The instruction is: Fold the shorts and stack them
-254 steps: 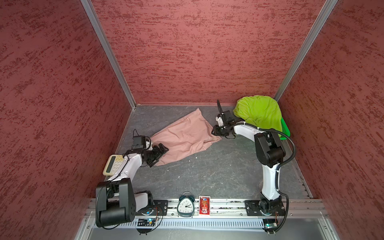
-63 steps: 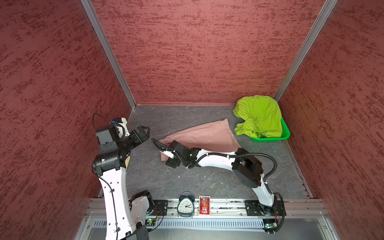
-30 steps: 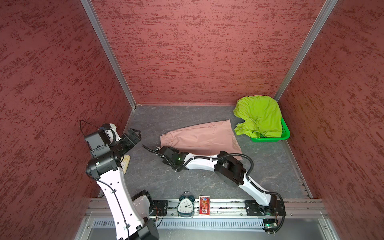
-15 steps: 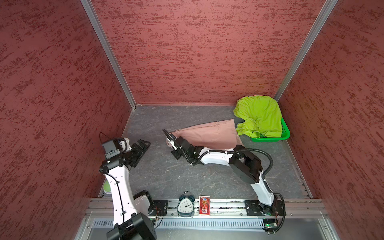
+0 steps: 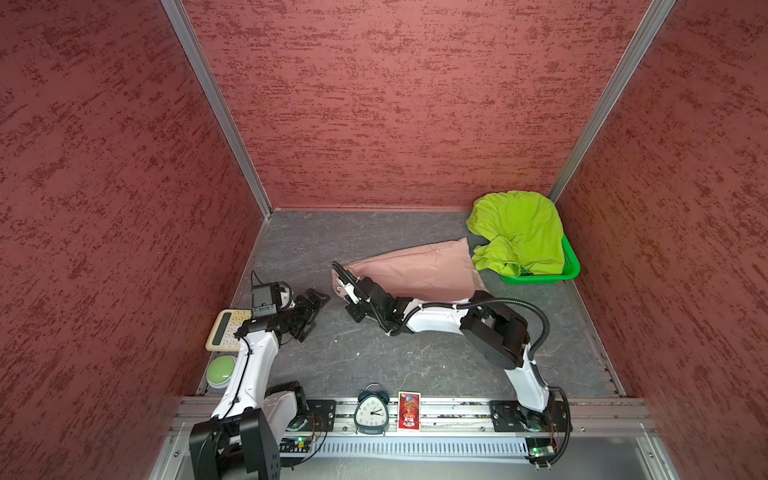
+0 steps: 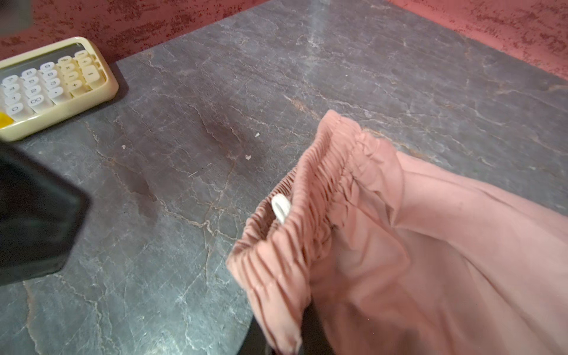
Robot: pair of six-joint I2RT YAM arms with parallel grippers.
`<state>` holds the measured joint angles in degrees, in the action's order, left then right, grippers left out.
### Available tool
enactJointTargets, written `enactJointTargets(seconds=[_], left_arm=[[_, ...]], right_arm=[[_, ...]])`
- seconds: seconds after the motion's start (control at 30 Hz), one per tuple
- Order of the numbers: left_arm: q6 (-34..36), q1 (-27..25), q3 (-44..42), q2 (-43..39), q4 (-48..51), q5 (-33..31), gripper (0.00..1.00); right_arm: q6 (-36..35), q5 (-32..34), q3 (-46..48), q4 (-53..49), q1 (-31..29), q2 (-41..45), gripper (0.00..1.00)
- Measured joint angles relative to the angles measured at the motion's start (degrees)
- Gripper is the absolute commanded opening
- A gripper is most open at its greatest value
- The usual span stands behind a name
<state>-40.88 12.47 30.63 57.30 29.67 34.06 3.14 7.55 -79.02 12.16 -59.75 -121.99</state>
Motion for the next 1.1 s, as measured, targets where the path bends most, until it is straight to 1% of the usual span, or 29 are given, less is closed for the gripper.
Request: enactJointTargets(seconds=[0.17,0.53,0.73,0.87,1.0,1.1], left_arm=[[-3.3,-3.1,-0.2,4.2,-7.6,0.2,0.99],[-5.9,-6.7,-0.3,12.5,-19.1,-0.8,0.99],[-6.9,-6.7,-0.4,14.3,-23.6,-0.9,0.99],[-9.5,-5.2,-2.1,13.8,-28.9,1.1,0.99],[-9.2,-2.8,-2.1,11.4,-27.1,1.7,0.99],[-8.3,-2.8,-1.7,10.3,-26.7,1.8,0.99]], right_arm=[[-1.9,0.3,0.3,0.7,0.0,0.2,0.0],[-6.0,1.7,0.2,0.8,-0.4,0.2,0.0],[-6.8,2.0,-0.2,0.9,-0.5,0.2,0.0],[-7.1,2.0,-0.2,0.9,-0.6,0.2,0.0],[-7.1,2.0,-0.2,0.9,-0.9,0.2,0.0],[-7.2,2.0,-0.2,0.9,-1.0,0.2,0.0]])
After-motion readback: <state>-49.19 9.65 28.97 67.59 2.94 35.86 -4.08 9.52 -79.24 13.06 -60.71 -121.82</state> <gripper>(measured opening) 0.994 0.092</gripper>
